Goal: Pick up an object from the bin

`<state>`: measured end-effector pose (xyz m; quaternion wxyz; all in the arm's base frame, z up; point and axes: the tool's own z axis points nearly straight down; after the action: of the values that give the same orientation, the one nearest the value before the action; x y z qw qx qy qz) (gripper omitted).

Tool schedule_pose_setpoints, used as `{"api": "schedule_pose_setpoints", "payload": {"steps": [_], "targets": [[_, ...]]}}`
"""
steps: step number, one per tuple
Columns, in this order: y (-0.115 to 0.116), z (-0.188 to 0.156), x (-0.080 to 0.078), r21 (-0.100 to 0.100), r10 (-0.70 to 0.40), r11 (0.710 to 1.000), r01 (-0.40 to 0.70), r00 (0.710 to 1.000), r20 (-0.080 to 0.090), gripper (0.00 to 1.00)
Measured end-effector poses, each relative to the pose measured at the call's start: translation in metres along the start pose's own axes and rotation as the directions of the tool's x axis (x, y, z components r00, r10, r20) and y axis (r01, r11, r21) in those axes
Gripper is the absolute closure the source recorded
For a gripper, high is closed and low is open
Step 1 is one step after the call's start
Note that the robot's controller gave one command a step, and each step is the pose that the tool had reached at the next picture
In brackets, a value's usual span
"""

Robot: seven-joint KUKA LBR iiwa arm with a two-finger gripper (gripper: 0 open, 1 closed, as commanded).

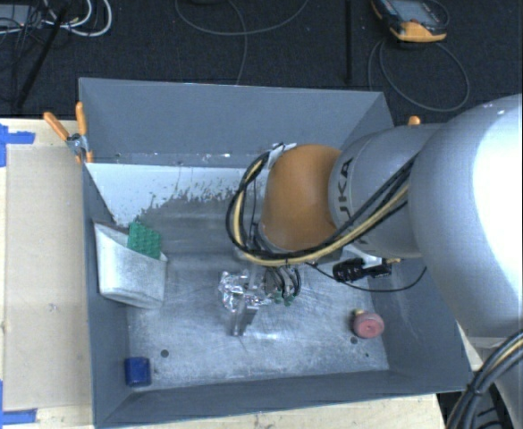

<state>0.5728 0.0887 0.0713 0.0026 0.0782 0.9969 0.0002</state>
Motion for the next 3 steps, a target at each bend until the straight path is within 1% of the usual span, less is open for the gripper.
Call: {"api": "schedule_pose_setpoints", "payload": {"steps": [1, 2, 3], "targets": [[0.000, -0.001, -0.001, 0.000, 0.002, 1.000, -0.002, 1.000, -0.002, 0.00], [0.002, -0.006, -0.005, -0.005, 0.003, 1.000, -0.003, 1.000, 0.009, 1.00], [0.002, -0.049, -0.007, -0.001, 0.003, 1.000, -0.003, 1.000, -0.001, 1.00]]}}
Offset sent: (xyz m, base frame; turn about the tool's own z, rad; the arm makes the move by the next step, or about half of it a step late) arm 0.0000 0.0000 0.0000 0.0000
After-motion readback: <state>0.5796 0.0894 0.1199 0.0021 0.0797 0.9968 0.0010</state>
